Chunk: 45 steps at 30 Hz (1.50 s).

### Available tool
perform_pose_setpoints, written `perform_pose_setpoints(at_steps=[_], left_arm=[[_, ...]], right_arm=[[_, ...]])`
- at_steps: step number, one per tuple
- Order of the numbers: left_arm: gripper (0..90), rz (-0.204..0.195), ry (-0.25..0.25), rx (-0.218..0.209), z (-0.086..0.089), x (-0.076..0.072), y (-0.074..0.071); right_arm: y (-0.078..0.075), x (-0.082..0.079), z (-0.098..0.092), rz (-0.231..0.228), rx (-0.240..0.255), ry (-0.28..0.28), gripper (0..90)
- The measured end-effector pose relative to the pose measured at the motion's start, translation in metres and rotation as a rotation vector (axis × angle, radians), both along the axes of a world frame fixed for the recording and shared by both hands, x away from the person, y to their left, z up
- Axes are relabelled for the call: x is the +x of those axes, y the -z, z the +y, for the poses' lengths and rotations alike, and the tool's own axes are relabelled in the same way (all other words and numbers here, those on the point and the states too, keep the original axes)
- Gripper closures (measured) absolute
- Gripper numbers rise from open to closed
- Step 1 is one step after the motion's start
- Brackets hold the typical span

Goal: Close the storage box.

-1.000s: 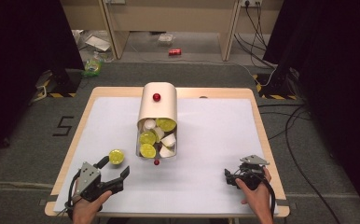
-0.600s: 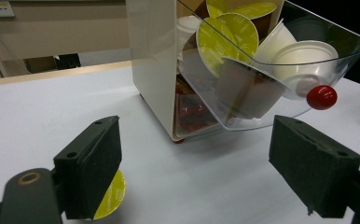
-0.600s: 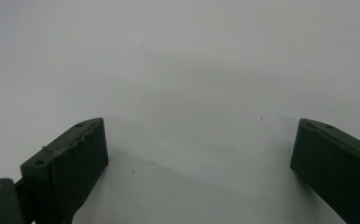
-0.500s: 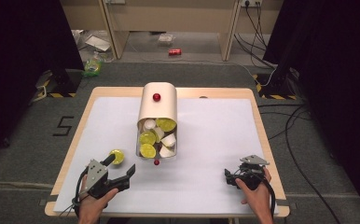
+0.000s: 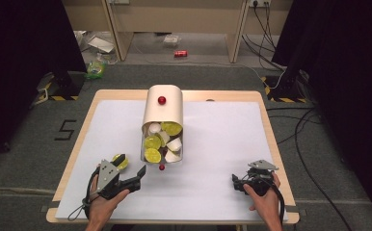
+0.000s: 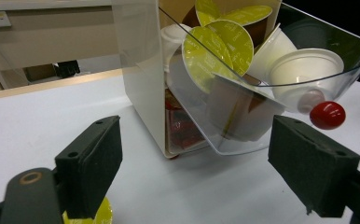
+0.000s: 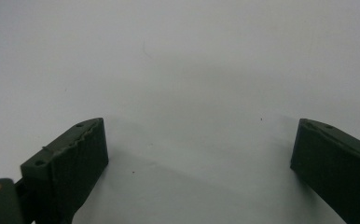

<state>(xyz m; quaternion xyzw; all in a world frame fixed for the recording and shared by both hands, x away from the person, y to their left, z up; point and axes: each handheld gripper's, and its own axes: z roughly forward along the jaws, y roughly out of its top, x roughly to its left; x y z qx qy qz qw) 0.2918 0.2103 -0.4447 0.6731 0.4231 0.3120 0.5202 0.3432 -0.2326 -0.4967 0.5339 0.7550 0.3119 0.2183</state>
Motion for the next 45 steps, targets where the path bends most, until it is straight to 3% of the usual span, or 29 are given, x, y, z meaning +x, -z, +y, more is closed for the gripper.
perform_pose_setpoints(at_steps=[45], left_arm=[[14.5,0.004,-0.019,-0.044,-0.008,0.022,-0.006]], right_arm=[[0.000,0.000,0.000,0.001,0.001,0.001,4.1]])
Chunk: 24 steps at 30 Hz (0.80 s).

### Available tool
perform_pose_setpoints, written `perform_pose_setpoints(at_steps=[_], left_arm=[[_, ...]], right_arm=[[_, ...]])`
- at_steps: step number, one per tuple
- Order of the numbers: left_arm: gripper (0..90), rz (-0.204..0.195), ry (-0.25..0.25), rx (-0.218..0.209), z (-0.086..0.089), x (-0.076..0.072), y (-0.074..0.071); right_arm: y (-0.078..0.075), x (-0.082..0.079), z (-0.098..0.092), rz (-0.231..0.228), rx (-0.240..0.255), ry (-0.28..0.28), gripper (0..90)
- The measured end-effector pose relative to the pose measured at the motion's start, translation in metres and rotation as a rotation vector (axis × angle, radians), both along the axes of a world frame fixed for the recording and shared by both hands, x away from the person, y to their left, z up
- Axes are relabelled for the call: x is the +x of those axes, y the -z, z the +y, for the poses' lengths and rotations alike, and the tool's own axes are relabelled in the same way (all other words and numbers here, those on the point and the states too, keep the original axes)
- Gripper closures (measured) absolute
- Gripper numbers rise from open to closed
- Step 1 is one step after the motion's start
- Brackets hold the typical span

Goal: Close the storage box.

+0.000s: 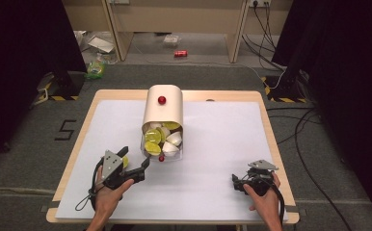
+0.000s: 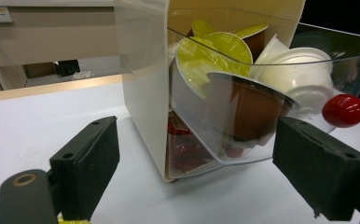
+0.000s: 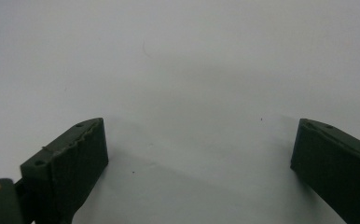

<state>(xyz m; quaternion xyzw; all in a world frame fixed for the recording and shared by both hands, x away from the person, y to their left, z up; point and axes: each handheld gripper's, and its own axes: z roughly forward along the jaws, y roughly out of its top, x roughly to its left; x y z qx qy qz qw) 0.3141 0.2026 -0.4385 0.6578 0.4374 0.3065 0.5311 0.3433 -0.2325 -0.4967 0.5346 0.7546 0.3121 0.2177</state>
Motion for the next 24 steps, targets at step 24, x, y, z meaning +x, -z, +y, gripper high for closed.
perform_pose_setpoints(at_steps=[24], left_arm=[[14.5,0.001,-0.021,-0.001,-0.002,0.018,0.000]], right_arm=[[0.000,0.000,0.000,-0.001,-0.001,-0.002,4.0]])
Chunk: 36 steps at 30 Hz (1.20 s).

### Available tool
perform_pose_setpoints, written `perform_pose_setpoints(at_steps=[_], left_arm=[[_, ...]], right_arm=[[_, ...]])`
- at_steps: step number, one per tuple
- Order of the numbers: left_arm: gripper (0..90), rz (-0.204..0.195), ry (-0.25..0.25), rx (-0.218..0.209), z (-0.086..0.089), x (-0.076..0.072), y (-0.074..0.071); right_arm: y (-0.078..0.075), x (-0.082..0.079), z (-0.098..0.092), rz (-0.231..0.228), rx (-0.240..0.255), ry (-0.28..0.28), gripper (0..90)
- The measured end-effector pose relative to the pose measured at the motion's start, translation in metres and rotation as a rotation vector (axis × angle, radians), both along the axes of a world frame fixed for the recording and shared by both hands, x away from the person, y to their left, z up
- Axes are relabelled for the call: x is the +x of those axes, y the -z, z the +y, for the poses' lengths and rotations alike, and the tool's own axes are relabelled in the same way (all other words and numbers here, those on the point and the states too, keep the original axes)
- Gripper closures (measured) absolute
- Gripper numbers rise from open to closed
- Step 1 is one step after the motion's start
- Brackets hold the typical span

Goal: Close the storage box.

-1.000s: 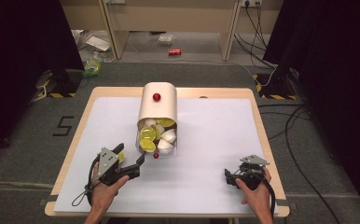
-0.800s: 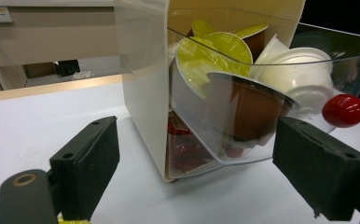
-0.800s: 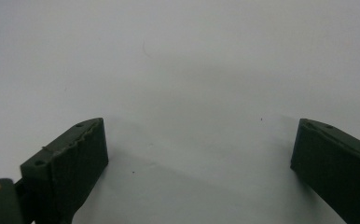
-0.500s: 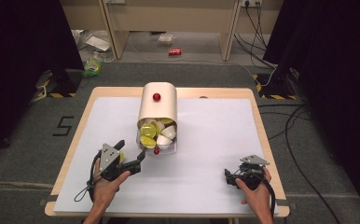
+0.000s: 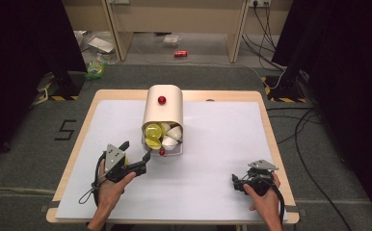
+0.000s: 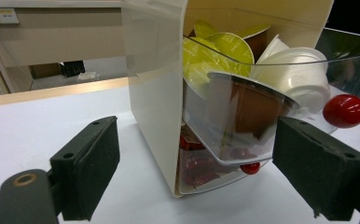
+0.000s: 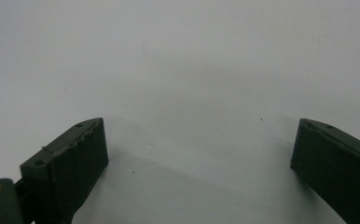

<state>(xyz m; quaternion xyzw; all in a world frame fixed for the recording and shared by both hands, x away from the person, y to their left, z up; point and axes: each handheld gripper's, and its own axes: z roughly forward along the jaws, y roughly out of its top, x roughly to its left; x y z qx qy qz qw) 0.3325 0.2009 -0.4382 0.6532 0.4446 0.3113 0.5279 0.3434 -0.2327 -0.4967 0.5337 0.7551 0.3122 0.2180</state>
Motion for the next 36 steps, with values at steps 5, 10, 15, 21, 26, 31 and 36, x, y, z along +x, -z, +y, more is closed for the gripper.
perform_pose_setpoints(at_steps=[5,10,15,21,26,31,36], left_arm=[[14.5,-0.002,-0.002,0.003,0.000,0.003,0.000],[14.6,0.000,-0.003,0.000,0.000,0.007,0.000],[14.6,0.002,-0.005,-0.001,-0.001,0.010,0.000],[14.6,0.002,-0.006,-0.001,-0.001,0.013,0.000],[14.6,-0.001,-0.007,0.005,-0.001,0.015,-0.001],[14.7,-0.001,-0.013,0.006,-0.002,0.017,-0.001],[14.8,-0.002,-0.019,0.000,-0.003,0.019,-0.001]], right_arm=[[0.000,0.000,0.000,0.000,0.001,0.002,4.0],[0.000,0.000,0.000,0.000,0.002,0.002,4.0],[0.000,0.000,0.000,0.002,0.002,0.001,3.9],[0.000,0.000,0.000,0.002,0.003,0.002,3.9],[0.000,0.000,0.000,0.002,0.002,0.001,3.9],[0.000,0.000,0.000,0.002,0.002,0.001,3.9],[0.000,0.000,0.000,0.002,0.002,0.001,3.9]])
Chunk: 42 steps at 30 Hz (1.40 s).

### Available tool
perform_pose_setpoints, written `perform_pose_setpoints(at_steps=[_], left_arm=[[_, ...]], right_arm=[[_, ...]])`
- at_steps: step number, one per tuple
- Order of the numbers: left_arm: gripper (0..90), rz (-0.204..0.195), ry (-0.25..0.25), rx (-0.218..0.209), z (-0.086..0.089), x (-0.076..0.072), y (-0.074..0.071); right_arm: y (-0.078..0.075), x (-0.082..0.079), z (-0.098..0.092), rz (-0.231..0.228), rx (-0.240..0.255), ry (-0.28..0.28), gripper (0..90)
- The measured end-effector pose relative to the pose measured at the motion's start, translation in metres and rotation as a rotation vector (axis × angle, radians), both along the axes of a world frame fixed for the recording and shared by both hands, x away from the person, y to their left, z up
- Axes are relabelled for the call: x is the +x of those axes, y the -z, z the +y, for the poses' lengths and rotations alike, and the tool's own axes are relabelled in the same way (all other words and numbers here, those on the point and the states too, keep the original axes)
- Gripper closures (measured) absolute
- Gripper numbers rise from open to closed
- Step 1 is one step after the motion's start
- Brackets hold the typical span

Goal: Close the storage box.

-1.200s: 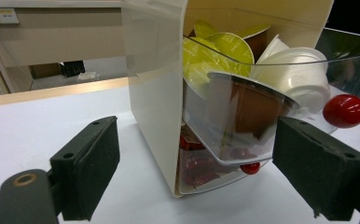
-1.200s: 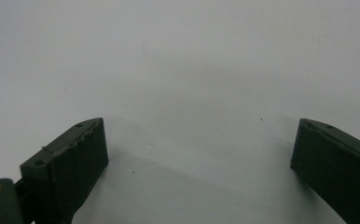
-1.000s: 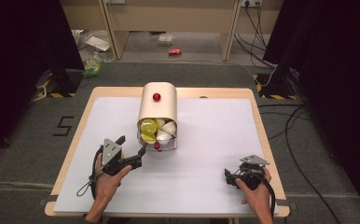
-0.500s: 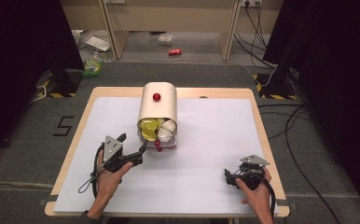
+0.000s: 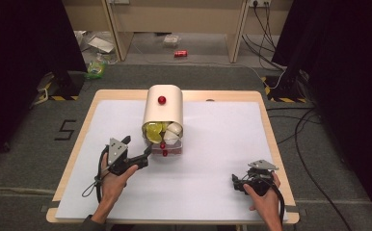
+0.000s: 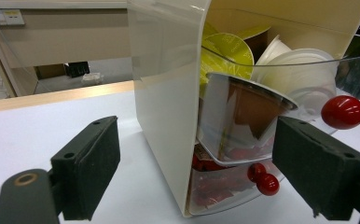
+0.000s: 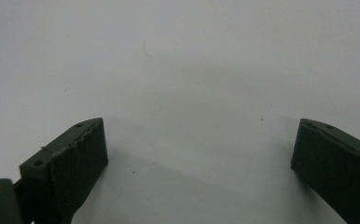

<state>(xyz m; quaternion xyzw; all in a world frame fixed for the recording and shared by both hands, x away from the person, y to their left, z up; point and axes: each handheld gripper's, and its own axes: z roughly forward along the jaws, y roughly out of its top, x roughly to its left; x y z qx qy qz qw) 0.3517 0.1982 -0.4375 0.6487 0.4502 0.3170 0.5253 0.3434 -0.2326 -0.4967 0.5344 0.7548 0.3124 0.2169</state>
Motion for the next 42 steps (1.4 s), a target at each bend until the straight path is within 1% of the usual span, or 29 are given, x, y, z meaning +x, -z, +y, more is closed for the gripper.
perform_pose_setpoints(at_steps=[14,17,21,31,34,42], left_arm=[[14.7,-0.001,-0.008,-0.001,0.000,0.006,0.000],[14.7,0.002,-0.011,-0.006,0.000,0.007,0.001],[14.5,0.000,-0.007,-0.003,0.000,0.008,0.000],[14.6,-0.001,-0.014,0.001,0.000,0.011,0.001],[14.7,-0.004,-0.017,0.018,-0.001,0.012,-0.001],[14.7,-0.001,-0.021,0.030,-0.001,0.016,-0.002]], right_arm=[[0.000,0.000,0.000,0.001,0.001,0.000,3.8],[0.000,0.000,0.000,0.001,0.001,0.000,3.7],[0.000,0.000,0.000,0.000,0.000,-0.001,3.7],[0.000,0.000,0.000,0.001,0.000,0.000,3.8],[0.000,0.000,0.000,0.000,0.000,-0.001,3.7],[0.000,0.000,0.000,0.001,0.000,0.000,3.7]])
